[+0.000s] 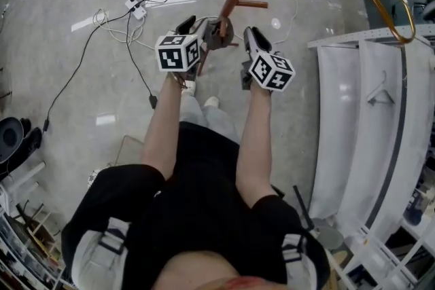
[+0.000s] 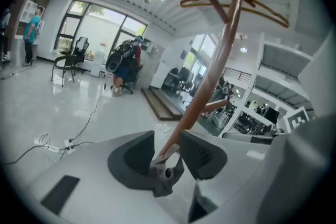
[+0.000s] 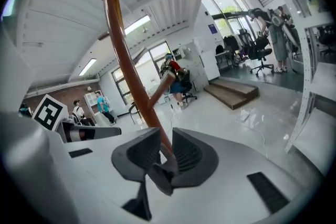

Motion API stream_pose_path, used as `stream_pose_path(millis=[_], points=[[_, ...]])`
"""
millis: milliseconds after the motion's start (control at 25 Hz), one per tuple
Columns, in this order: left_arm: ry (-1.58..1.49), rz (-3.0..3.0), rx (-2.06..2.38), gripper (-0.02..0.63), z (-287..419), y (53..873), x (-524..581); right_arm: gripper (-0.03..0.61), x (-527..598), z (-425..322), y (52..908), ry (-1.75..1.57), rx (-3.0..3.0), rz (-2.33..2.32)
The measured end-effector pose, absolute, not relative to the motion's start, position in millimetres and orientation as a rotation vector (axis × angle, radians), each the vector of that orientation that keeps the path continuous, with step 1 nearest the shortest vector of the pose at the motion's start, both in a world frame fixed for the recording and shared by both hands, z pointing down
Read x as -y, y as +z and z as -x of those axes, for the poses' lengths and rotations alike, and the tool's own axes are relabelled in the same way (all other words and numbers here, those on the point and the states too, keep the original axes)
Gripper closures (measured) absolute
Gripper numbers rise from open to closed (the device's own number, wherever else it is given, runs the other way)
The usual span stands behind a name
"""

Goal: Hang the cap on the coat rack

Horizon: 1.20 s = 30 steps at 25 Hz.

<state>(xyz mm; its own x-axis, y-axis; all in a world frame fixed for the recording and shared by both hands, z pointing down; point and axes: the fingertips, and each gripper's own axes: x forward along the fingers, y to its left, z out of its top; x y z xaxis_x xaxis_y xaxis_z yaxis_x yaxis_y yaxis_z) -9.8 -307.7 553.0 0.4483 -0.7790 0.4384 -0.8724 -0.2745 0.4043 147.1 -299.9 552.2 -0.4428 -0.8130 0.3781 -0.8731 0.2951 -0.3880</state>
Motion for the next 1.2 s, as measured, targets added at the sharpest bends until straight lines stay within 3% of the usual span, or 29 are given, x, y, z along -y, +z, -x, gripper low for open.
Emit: stream_pose_path(millis=[40,120,240,520,1200], points=[[0.145,-2.136,1.395,0.484,9,533,308,0.533,299,-149,534,0.794,2.472,-1.612],[-0.007,-2.198,1.423,0.615,10,488,304,0.561,292,-153,500,0.710,2.536,-1.624],[-0.165,-2.336,1.410,0.615,1,424,290,0.580,277,-162,450,0.588,2.641,-1.614],[-0.098,-2.545,1.536,0.615,-18,345,269,0.583,255,-172,343,0.183,2.799,-1.675],[-0.118,-2.552,1.727,0.615,-35,308,265,0.583,246,-213,303,0.009,2.762,-1.735]])
